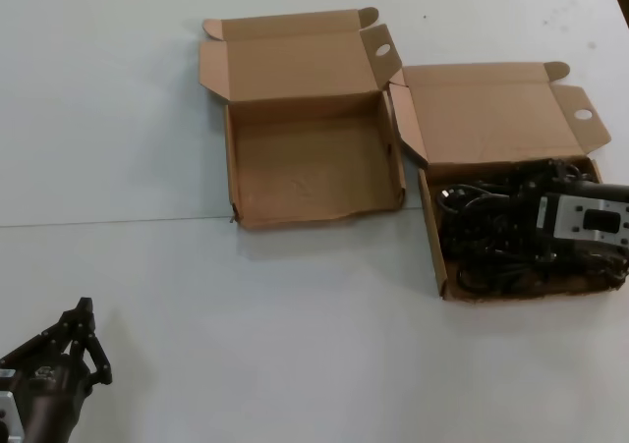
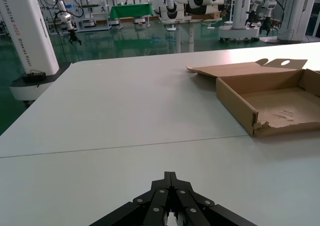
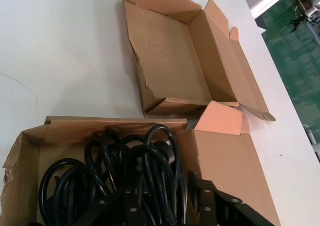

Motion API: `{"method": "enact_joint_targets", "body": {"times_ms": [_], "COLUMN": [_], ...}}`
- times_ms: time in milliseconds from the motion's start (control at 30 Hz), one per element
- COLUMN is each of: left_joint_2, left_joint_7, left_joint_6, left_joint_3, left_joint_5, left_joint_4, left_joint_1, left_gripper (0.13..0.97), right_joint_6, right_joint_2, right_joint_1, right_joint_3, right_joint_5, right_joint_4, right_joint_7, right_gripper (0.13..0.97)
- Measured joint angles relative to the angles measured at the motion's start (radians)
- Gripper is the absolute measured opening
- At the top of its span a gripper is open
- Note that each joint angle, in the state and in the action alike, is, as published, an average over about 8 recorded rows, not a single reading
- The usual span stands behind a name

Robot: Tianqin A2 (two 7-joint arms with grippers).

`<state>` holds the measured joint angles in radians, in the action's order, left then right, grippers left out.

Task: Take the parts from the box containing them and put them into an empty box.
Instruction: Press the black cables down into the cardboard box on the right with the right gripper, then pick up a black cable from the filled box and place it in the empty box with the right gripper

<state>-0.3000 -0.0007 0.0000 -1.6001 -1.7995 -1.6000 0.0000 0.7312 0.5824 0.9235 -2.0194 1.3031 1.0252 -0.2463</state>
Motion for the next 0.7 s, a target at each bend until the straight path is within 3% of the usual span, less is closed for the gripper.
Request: {"method": "enact_joint_targets", "body": {"times_ms": [333,700], "left_joint_2": [0.0,0.0], "left_joint_7": [0.0,0.0], "left_joint_6": [0.0,0.0], "left_joint_3": [0.0,0.0], "left_joint_5": [0.0,0.0], "left_joint_4": [0.0,0.0], "left_joint_1": [0.0,0.0], "left_gripper": [0.156,0.156], "right_joint_6": [0.015,0.065], "right_joint_2": [-0.01,0.015], "right_joint_1": [-0.002,-0.017], "right_joint_3": [0.03,0.059], "right_joint_5": [-0.002,-0.037], "right_joint_4": [-0.015,0.057], "right_joint_7": [0.0,0.0], "right_gripper": [0.281,0.21]}}
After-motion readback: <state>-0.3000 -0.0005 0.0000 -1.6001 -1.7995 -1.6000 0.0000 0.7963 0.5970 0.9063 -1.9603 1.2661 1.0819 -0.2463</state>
